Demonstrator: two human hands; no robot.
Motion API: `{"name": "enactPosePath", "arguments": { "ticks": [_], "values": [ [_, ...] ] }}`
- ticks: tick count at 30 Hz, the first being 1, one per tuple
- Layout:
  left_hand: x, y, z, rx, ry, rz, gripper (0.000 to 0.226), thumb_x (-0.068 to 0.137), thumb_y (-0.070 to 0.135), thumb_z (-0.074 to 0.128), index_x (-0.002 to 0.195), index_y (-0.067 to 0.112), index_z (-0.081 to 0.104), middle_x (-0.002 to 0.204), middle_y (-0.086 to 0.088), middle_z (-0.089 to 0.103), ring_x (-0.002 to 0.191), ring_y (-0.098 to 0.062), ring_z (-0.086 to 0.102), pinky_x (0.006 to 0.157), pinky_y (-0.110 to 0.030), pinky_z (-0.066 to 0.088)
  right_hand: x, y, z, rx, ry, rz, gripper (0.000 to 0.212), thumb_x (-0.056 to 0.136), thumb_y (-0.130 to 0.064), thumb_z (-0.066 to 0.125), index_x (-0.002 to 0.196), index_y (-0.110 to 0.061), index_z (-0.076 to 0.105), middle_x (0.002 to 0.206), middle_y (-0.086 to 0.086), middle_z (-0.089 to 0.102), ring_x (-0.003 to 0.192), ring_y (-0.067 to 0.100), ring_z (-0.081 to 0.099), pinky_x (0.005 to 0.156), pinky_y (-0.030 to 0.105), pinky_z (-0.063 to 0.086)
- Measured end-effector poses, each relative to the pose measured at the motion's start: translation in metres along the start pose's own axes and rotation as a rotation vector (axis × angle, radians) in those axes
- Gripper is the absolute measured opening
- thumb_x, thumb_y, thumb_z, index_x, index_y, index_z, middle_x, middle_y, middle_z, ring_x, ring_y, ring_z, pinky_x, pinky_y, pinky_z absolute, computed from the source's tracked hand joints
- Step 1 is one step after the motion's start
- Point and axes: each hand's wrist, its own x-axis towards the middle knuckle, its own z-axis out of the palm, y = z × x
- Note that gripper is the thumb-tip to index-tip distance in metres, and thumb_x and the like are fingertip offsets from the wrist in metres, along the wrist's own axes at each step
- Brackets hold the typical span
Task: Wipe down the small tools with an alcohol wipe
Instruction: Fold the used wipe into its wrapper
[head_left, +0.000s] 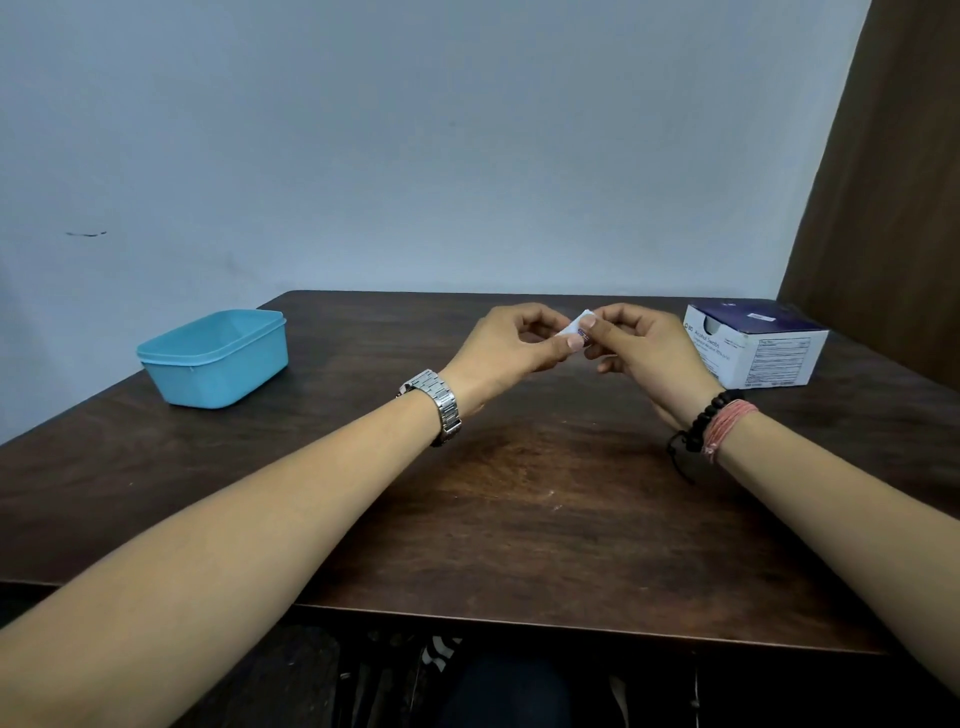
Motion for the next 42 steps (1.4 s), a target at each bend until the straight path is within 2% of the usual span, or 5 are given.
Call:
{"name": "enactPosePath", "arguments": {
  "ticks": [9,19,29,34,42],
  "values": [
    [0.001,0.000,-0.002,0.012,0.059,-0.009,0.010,0.084,0.012,0.073,0.092,0.009,0.068,0.079,-0.007,0.072,0.066,-0.011,0.068,0.069,-0.024,0.054,-0.003,-0.001,0.003,0.069,-0.084,0.026,0.017,0.085,-0.001,0.068,0.100,-0.008,0.065,0.091,0.009,0.071,0.072,0.008,0.068,0.061,0.016,0.051],
    [0.002,-0.003,-0.001,0.146,0.098,0.080,0.011,0.079,0.021,0.077,0.087,0.018,0.069,0.083,-0.003,0.073,0.082,-0.021,0.071,0.081,-0.040,0.059,-0.005,-0.003,0.005,-0.011,-0.091,-0.005,0.017,0.083,0.002,0.069,0.092,-0.008,0.059,0.081,0.009,0.066,0.065,0.011,0.068,0.064,0.019,0.057],
    [0.002,0.000,-0.002,0.056,0.081,0.057,0.009,0.082,0.014,0.074,0.083,0.018,0.066,0.092,-0.013,0.069,0.081,-0.015,0.066,0.074,-0.029,0.057,-0.006,-0.004,0.005,0.129,-0.086,0.117,0.013,0.084,-0.002,0.069,0.089,-0.012,0.061,0.080,0.004,0.069,0.069,0.012,0.070,0.071,0.025,0.057],
    [0.002,0.000,-0.002,0.060,0.059,0.069,0.010,0.080,0.017,0.075,0.085,0.021,0.067,0.081,0.000,0.067,0.075,-0.011,0.063,0.076,-0.033,0.059,-0.007,-0.006,0.007,0.061,-0.059,0.029,0.015,0.083,0.003,0.069,0.084,-0.008,0.059,0.081,0.010,0.067,0.064,0.010,0.066,0.066,0.022,0.058],
    [-0.001,0.008,-0.002,-0.301,0.022,-0.082,0.016,0.083,-0.004,0.067,0.079,0.012,0.064,0.079,-0.005,0.060,0.066,-0.009,0.058,0.067,-0.021,0.053,-0.006,-0.007,0.005,-0.120,-0.059,-0.204,0.014,0.083,0.002,0.070,0.081,-0.010,0.063,0.094,0.011,0.069,0.078,0.015,0.067,0.072,0.027,0.058]
  ]
}}
